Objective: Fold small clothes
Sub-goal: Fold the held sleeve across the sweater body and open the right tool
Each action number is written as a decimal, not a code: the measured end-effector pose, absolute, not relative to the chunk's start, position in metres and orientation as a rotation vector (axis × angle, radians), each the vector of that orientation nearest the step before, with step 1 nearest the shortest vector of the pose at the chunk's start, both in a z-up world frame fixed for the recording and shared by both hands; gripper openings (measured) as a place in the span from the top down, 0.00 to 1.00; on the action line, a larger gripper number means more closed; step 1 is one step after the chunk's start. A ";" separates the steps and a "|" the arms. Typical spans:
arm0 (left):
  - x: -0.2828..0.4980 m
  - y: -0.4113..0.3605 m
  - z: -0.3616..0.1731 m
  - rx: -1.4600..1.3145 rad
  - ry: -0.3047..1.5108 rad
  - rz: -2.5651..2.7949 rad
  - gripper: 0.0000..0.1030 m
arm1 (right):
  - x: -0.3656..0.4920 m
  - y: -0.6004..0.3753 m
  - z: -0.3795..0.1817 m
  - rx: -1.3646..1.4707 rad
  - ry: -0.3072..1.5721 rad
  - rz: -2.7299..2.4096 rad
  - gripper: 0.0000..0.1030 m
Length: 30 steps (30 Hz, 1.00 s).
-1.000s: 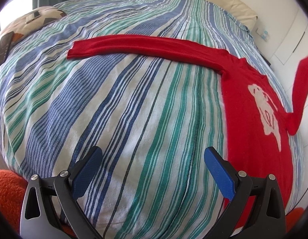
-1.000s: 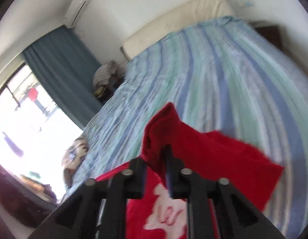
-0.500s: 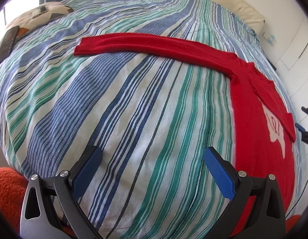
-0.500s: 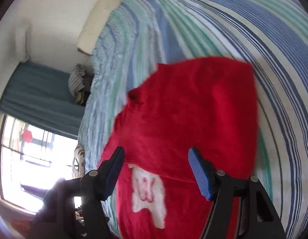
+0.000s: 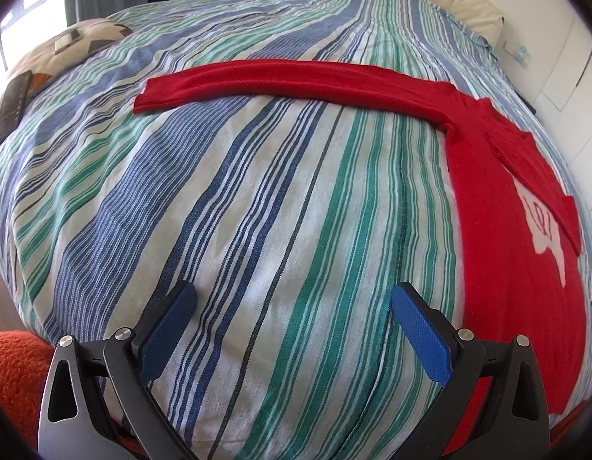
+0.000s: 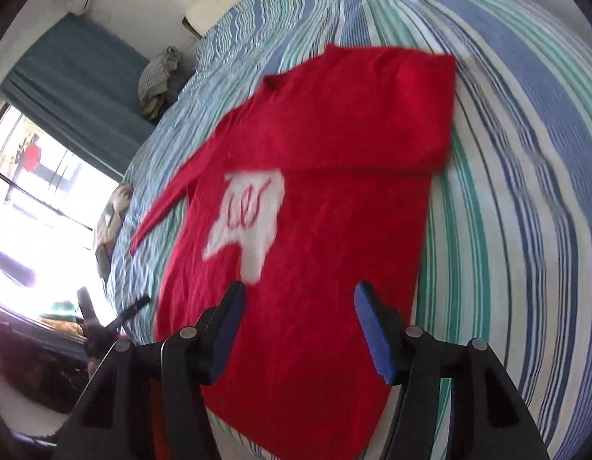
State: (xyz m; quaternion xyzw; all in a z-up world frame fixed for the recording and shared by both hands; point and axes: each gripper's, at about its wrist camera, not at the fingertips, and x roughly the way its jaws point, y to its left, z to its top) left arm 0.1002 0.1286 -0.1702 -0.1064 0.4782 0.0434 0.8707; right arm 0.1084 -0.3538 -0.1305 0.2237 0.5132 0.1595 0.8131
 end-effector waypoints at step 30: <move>0.092 0.141 -0.176 -0.291 1.038 0.116 0.01 | -0.017 -0.335 -0.130 0.480 0.892 0.032 0.40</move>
